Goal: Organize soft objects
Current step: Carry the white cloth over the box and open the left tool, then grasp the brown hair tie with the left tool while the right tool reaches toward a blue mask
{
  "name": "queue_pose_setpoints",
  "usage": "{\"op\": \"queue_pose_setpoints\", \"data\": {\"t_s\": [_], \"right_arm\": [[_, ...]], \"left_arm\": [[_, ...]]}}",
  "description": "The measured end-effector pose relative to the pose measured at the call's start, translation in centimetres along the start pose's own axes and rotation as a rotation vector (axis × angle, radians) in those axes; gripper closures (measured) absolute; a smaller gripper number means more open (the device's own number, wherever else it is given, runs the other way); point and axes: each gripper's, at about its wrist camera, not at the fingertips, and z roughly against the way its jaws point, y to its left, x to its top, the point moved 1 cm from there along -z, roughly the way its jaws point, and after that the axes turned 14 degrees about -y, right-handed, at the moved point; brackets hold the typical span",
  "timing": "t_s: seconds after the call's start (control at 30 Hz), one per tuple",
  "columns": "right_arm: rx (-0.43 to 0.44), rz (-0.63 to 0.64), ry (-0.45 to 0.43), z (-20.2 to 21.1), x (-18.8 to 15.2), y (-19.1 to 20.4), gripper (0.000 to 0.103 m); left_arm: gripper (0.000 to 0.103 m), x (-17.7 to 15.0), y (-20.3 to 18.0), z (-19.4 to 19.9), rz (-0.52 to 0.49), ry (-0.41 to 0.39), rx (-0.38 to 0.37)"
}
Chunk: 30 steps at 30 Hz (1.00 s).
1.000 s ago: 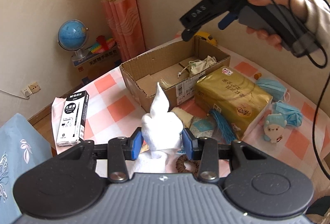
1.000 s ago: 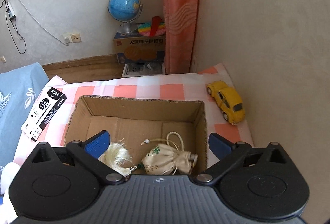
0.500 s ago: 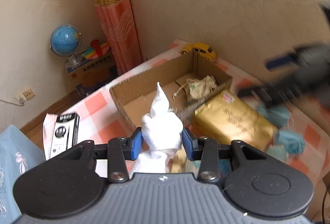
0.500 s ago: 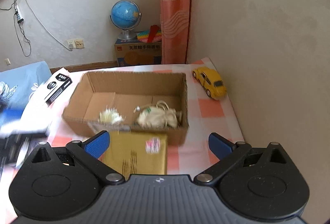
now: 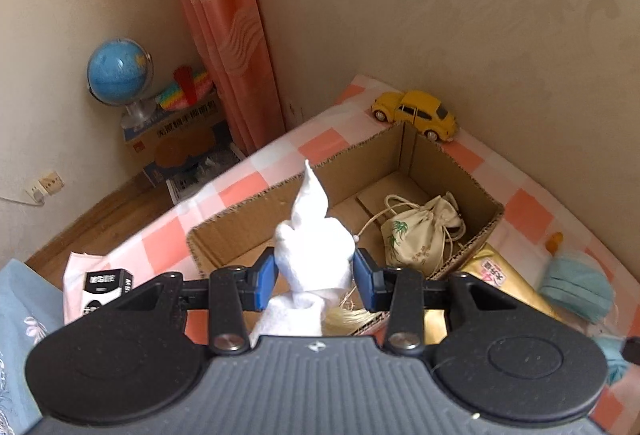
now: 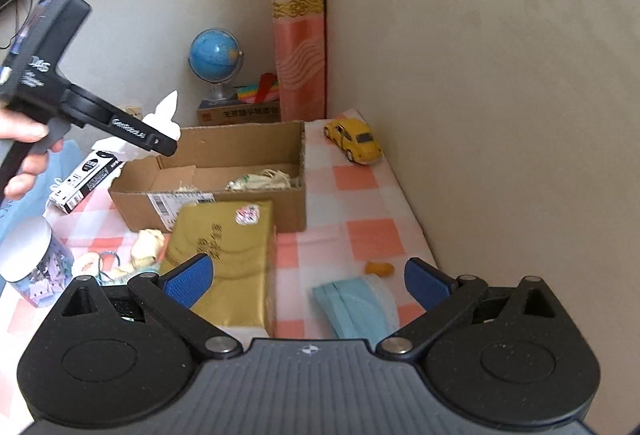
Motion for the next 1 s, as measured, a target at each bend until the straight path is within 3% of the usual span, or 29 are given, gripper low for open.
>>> {"op": "queue_pose_setpoints", "data": {"t_s": [0.23,0.37,0.47,0.7,1.0], "right_arm": [[0.004,-0.008,-0.004,0.8,-0.7,-0.8,0.0],[0.008,0.024,-0.008,0.8,-0.9,-0.4,0.0],[0.009,0.026,-0.006,0.9,-1.0,-0.6,0.0],[-0.001,0.03,0.004,1.4,-1.7,-1.2,0.0],[0.03,0.048,0.022,2.3,-3.5,-1.3,0.0]], "left_arm": [[0.059,-0.8,-0.1,-2.1,-0.001,0.054,0.035],[0.027,-1.1,0.2,-2.0,0.0,0.046,0.076],[0.017,-1.0,0.4,-1.0,-0.001,0.011,0.097],[0.01,-1.9,0.1,3.3,-0.007,-0.061,0.094],[0.007,-5.8,-2.5,9.6,-0.023,-0.134,0.088]]}}
